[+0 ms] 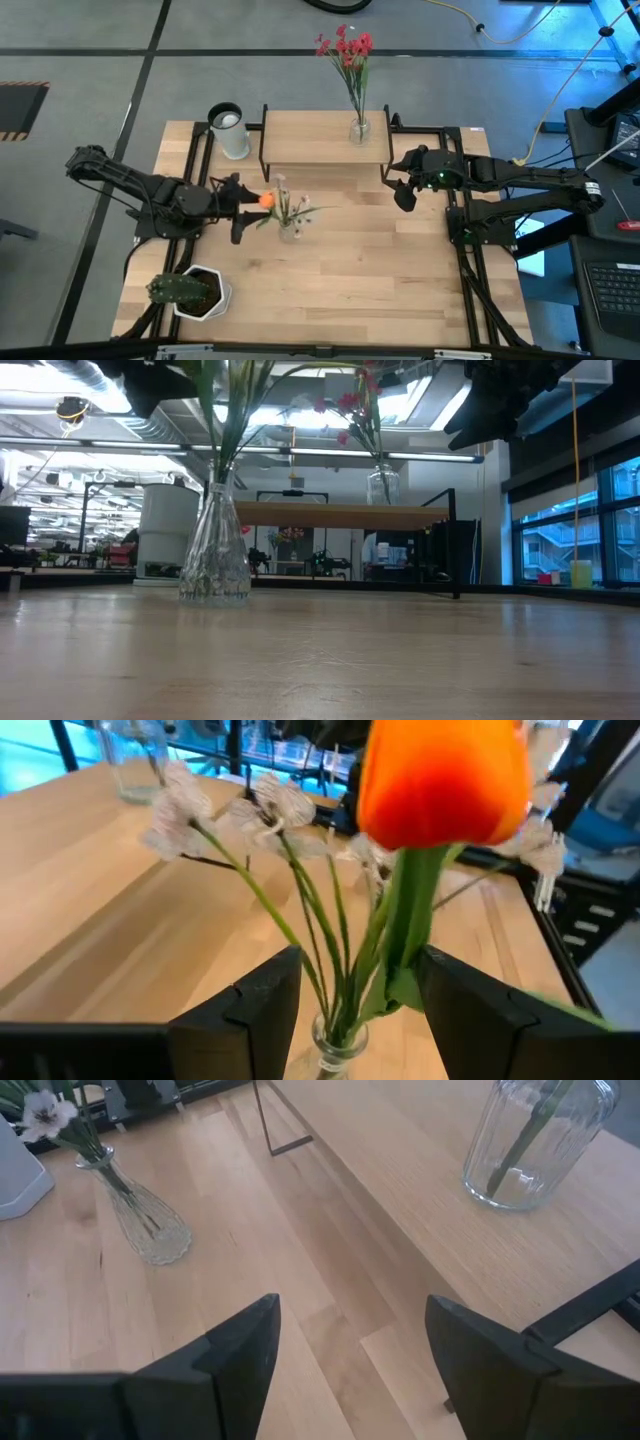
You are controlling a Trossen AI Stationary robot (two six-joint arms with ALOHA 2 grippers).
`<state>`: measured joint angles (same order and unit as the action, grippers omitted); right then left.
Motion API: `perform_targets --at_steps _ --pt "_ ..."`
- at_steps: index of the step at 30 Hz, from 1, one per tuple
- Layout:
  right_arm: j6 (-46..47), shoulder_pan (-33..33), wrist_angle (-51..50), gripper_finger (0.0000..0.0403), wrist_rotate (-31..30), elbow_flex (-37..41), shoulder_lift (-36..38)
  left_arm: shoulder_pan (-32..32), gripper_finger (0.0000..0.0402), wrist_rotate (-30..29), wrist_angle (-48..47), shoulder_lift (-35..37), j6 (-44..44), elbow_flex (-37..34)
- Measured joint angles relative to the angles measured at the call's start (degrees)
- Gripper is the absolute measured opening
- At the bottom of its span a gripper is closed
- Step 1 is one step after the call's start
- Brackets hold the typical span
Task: Pick and place flowers into a vace then onto a shelf
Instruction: Put the orange flower into the transparent vase, then put the transparent vase on the shelf
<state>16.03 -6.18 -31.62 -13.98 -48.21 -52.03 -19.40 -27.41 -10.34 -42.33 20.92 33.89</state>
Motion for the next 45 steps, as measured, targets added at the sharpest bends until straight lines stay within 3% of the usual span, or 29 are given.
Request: perform_targets --at_steps 13,21,27,45 --pt "0.0 0.0 0.0 0.0251 0.0 0.0 0.0 0.0 0.0194 1.9 -0.9 0.5 -0.9 0.0" --pt "0.0 0.0 0.0 0.0251 0.0 0.0 0.0 0.0 0.0194 3.1 -5.4 -6.7 -2.4 0.0" --pt "0.1 0.0 0.0 0.0251 0.0 0.0 0.0 0.2 0.0194 2.8 -6.9 -11.1 3.4 0.0" --pt "0.2 0.0 0.0 0.0251 0.0 0.0 0.0 0.2 0.0194 0.6 -2.0 -22.8 7.0 0.0"
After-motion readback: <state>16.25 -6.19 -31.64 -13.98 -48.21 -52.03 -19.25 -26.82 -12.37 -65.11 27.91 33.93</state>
